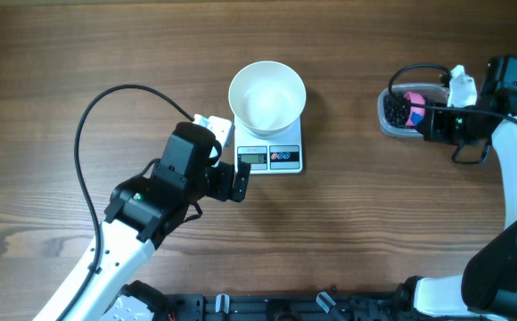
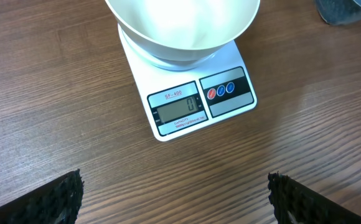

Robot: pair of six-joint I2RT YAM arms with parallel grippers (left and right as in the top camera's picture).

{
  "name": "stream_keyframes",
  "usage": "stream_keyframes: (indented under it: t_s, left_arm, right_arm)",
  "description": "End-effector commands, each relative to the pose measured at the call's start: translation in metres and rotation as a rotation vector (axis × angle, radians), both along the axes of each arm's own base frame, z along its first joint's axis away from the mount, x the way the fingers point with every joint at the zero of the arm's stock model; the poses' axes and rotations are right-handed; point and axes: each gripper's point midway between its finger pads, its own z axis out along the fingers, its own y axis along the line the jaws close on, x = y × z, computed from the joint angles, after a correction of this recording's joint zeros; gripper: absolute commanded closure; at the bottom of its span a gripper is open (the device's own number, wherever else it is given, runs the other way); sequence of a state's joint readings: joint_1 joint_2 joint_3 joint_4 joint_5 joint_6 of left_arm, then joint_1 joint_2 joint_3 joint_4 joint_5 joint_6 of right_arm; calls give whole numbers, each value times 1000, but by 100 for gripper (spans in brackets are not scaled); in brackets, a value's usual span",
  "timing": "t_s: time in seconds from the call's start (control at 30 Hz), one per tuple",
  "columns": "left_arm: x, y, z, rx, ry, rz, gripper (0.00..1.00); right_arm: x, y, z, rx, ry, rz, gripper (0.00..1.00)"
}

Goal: Scoop item into bowl and weigh 150g on scale
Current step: 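Drag the scoop through the beans with the right gripper to fill it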

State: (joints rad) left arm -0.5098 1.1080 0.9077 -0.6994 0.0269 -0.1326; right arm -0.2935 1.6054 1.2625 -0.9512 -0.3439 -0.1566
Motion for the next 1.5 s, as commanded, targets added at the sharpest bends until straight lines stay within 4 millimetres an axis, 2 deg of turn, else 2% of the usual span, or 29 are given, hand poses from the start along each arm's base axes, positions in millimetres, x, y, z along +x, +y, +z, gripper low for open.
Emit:
stream_keyframes:
  t_s: [0.0,0.23,0.5,0.97,1.13,1.33,1.47]
  left_arm:
    - [0,-1,1,14,-11,-17,0]
    - [0,-1,1,14,-11,-17,0]
    - [0,-1,1,14,-11,-17,0]
    - [0,-1,1,14,-11,-17,0]
    - [0,-1,1,14,-11,-17,0]
    - [0,-1,1,14,-11,-17,0]
    - [0,-1,1,14,-11,-17,0]
  right_arm:
    - [-3,15,-5,121,20,6,96]
    - [-4,5,-4,141,13,-26,96]
    - [-3,8,-1,180,-5,-18,96]
    - [-3,-3,3,222,-25,-60,96]
    - [-3,-4,0,225,-17,-61,96]
    - [-3,0,-13,266,27,-63,96]
    - [-3,-2,-11,287,20,-73,96]
